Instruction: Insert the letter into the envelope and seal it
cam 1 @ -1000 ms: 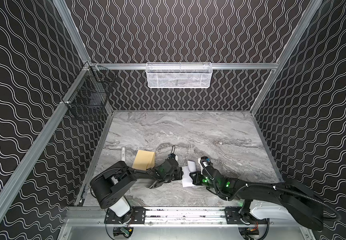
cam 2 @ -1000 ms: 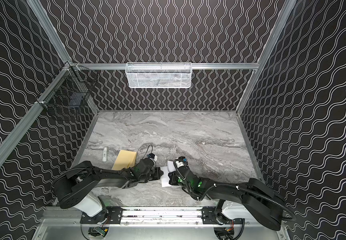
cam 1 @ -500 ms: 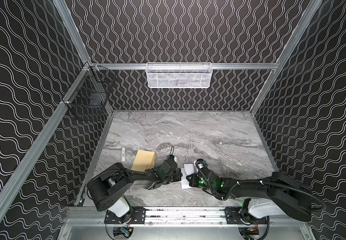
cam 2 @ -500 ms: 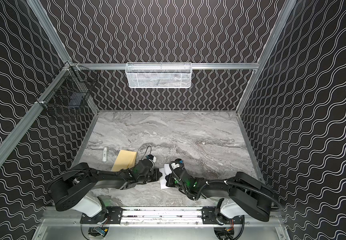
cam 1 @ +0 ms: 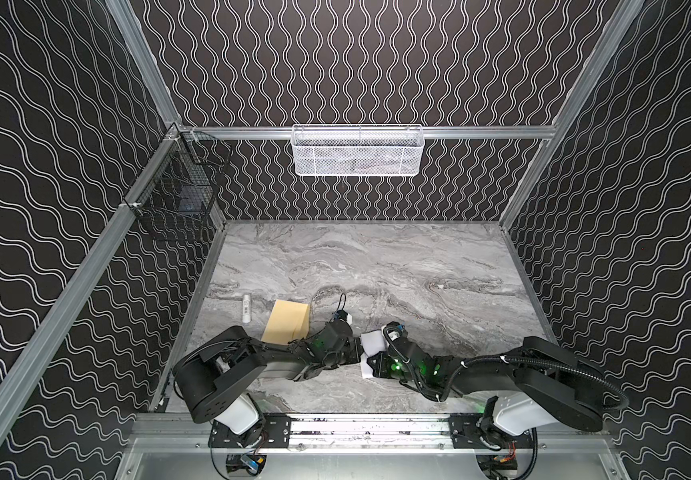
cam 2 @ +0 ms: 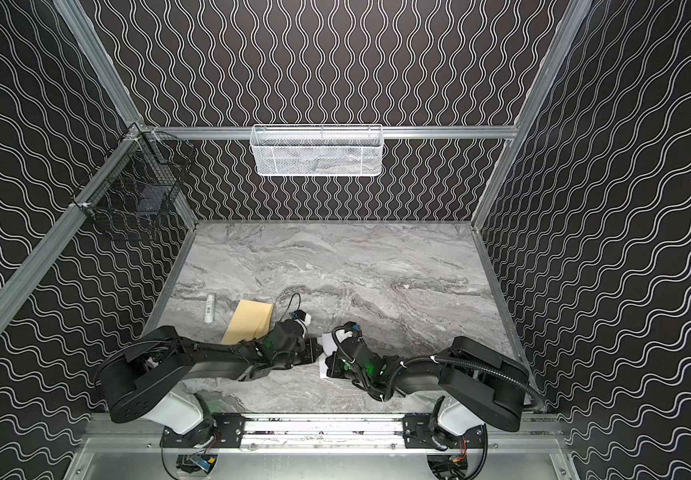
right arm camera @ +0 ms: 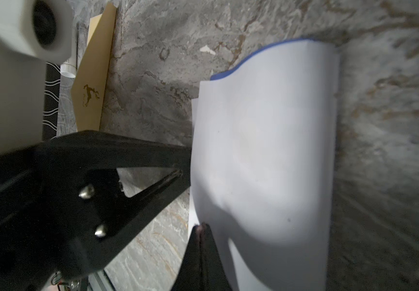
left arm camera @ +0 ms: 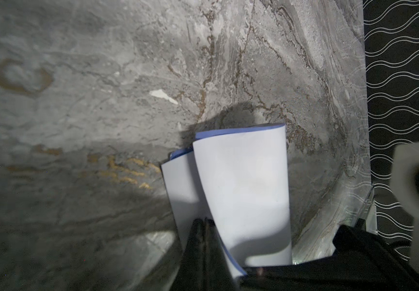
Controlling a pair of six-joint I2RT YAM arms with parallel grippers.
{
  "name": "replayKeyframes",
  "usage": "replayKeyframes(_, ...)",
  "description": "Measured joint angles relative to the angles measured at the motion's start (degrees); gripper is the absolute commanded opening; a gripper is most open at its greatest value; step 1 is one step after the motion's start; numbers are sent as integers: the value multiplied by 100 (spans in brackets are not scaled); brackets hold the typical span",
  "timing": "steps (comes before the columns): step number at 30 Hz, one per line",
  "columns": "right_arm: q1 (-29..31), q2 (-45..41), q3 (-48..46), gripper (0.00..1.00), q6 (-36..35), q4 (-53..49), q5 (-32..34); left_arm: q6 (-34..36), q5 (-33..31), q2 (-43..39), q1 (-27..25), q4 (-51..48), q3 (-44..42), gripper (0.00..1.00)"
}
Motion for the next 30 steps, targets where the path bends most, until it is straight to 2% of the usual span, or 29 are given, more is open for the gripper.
replayKeyframes(5,13,11,-26,23,125,96,15,0,2,2,0,4,0,0)
replayKeyframes(10,15,129,-15,34,190,210,17,0,22,4,0,98,-46,0)
replayKeyframes(20,20,313,50,32,319,437,20,0,17,-133,0,48,-146,0)
replayKeyframes(25,17,352,-37,25,378,610,20,-31,17,-269,2,28,-258,0)
replayKeyframes(30,17,367,-74,18,404,636,20,-149,-50,-846,76,-321,-313,0)
